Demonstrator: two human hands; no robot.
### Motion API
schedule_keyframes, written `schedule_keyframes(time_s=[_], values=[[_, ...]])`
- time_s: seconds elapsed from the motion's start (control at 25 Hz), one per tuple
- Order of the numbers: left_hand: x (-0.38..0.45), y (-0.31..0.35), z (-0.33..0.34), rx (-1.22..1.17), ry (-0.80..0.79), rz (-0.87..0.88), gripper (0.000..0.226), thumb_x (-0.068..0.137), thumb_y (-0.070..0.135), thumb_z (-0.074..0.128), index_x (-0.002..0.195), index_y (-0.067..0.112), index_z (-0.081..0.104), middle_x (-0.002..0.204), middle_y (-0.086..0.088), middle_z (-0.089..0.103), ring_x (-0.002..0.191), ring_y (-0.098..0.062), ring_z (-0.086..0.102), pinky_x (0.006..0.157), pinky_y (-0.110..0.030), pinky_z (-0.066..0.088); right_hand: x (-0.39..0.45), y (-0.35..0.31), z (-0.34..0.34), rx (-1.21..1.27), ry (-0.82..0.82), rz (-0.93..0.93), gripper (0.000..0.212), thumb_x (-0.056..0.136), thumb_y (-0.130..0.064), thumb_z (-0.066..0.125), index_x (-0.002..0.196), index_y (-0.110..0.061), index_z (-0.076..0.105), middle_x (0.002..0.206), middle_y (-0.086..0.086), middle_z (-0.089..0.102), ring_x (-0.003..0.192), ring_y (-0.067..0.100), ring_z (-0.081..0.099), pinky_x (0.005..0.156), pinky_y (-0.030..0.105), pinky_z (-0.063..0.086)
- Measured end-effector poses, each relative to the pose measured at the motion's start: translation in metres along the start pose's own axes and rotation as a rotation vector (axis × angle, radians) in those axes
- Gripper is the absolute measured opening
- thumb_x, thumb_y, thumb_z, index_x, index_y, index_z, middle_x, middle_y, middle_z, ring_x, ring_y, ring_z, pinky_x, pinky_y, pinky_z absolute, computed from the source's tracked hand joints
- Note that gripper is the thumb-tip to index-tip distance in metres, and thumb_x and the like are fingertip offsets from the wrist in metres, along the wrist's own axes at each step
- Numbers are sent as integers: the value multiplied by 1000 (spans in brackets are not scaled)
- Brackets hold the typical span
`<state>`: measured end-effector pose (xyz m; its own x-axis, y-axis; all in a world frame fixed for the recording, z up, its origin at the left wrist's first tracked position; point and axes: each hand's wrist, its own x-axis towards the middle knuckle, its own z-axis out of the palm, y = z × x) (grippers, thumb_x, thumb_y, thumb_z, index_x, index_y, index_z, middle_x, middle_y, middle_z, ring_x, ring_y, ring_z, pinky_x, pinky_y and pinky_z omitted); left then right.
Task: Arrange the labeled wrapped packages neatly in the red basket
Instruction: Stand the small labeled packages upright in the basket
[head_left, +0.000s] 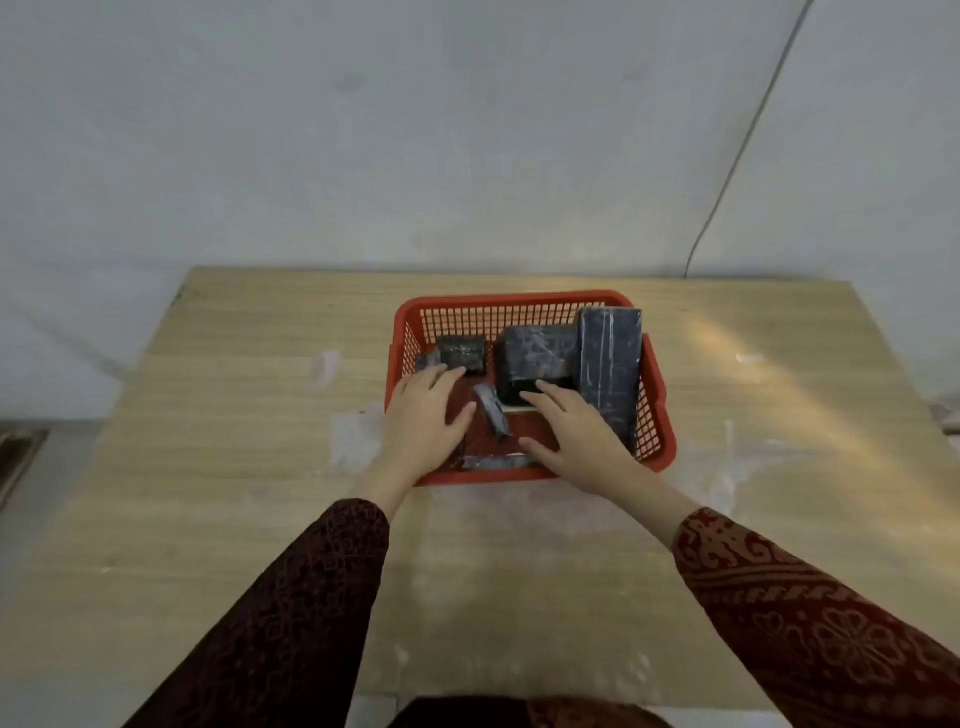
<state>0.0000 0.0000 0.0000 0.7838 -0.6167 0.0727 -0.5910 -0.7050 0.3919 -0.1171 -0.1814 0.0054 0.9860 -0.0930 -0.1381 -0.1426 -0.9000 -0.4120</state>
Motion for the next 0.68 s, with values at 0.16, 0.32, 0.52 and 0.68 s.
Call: schedule_keyframes(time_s=[0.16, 0.32, 0.52, 0.68], values=[[-26, -6, 17, -19, 4, 14, 38, 90, 34, 57, 121, 13, 62, 112, -6, 65, 105, -26, 59, 92, -39, 46, -12, 0, 22, 73, 43, 47, 45, 94, -39, 49, 133, -17, 48, 137, 3, 50, 122, 21, 49, 95, 33, 45], [-36, -14, 20, -29, 54, 63, 34, 92, 36, 48, 100, 12, 70, 93, -1, 68, 86, -21, 63, 85, -35, 46, -10, -1, 25, 47, 47, 63, 26, 96, -36, 45, 109, -21, 61, 101, -2, 65, 84, 19, 64, 60, 29, 44], [-30, -16, 21, -136, 90, 48, 23, 90, 23, 57, 108, 11, 66, 103, -3, 65, 97, -20, 60, 89, -35, 45, 6, -5, 18, 128, -171, 131, 22, 95, -34, 45, 102, -22, 62, 77, -5, 65, 67, 17, 61, 60, 35, 51], [-9, -26, 12, -130, 300, 54, 23, 88, 11, 58, 109, 5, 65, 119, -15, 59, 115, -29, 52, 98, -39, 42, 39, -18, 12, 169, -222, 55, 20, 93, -30, 52, 104, -19, 63, 87, 0, 67, 74, 16, 61, 68, 39, 54]])
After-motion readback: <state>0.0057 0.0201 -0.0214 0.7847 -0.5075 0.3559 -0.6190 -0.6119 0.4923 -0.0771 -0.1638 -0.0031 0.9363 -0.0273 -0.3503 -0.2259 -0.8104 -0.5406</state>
